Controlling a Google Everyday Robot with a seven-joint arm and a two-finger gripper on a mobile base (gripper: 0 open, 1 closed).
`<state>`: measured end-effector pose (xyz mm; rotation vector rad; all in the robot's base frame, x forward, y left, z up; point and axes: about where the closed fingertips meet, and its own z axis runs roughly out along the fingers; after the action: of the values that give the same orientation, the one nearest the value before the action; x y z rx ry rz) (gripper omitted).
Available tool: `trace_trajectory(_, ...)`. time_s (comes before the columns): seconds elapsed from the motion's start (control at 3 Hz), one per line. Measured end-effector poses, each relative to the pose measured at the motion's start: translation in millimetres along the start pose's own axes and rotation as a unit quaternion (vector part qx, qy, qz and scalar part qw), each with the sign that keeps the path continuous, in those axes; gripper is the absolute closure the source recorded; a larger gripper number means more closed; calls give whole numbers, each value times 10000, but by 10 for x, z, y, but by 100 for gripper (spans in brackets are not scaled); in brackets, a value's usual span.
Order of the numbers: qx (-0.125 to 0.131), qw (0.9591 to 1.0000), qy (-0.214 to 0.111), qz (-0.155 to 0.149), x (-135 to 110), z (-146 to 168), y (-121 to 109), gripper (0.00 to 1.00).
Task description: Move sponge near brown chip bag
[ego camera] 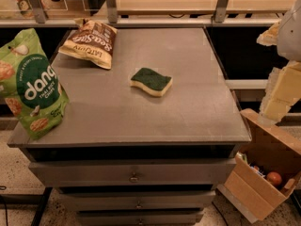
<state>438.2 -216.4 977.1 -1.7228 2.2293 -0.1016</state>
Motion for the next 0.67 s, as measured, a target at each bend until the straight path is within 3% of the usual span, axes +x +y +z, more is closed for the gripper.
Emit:
trace_trajectory(0.33, 1, 10000, 0, 0, 0, 0, 0, 0)
trace_trajectory(0.67, -47, 9999, -94, 60, -203, 227, -177, 0)
